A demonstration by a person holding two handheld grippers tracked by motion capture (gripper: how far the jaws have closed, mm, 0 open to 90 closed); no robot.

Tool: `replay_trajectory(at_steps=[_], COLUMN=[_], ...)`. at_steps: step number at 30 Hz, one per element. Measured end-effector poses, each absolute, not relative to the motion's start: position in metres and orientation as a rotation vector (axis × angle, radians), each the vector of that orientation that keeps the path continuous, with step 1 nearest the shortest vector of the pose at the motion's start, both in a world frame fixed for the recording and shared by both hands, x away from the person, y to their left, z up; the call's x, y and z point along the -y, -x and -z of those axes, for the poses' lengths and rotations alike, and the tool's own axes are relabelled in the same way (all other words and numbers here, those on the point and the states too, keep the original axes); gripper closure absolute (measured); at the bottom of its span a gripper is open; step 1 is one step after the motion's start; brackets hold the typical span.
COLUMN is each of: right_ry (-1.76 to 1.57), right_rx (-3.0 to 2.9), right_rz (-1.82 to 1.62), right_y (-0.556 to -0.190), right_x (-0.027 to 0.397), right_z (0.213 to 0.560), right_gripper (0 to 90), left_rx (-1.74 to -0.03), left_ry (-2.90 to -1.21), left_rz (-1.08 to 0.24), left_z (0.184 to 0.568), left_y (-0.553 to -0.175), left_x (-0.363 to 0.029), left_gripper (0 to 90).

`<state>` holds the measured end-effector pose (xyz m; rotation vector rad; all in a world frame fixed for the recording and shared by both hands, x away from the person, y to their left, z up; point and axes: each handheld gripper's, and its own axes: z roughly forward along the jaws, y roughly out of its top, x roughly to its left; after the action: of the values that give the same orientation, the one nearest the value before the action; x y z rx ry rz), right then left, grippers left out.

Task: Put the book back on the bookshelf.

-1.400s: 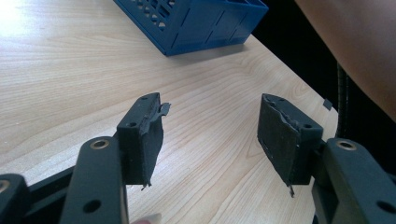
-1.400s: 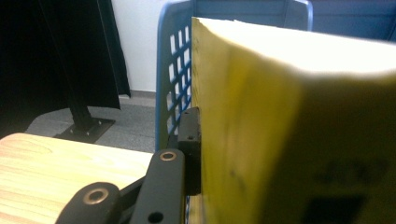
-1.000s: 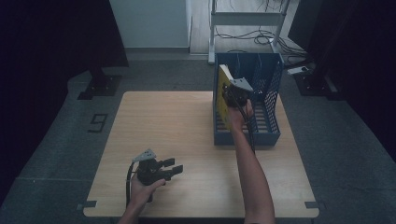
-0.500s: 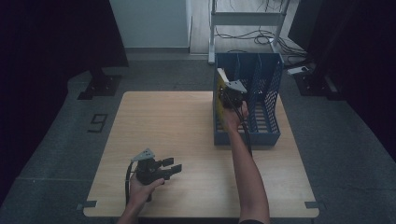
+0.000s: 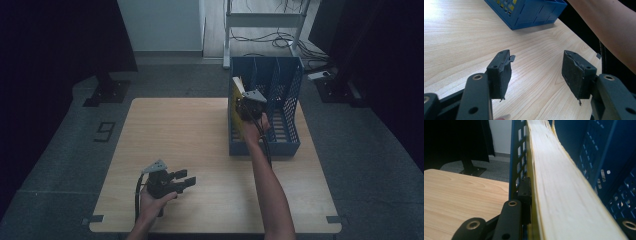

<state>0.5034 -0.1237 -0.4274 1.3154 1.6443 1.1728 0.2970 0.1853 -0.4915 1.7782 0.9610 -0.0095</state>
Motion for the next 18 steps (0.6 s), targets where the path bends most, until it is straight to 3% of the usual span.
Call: replay_trajectory(at_steps=[18], right_ry=[-1.315], right_rx=[-1.659], right_rz=[-1.249], right_y=[-0.5056], right_x=[0.1291], right_z=[0.4211], right_gripper=[68.7], left_rx=[-0.966], left_ry=[-1.769], left_rz=[0.020], left_z=[0.4915], left_y=[-0.2982], left_x=[-0.1862], left_gripper=[40.5])
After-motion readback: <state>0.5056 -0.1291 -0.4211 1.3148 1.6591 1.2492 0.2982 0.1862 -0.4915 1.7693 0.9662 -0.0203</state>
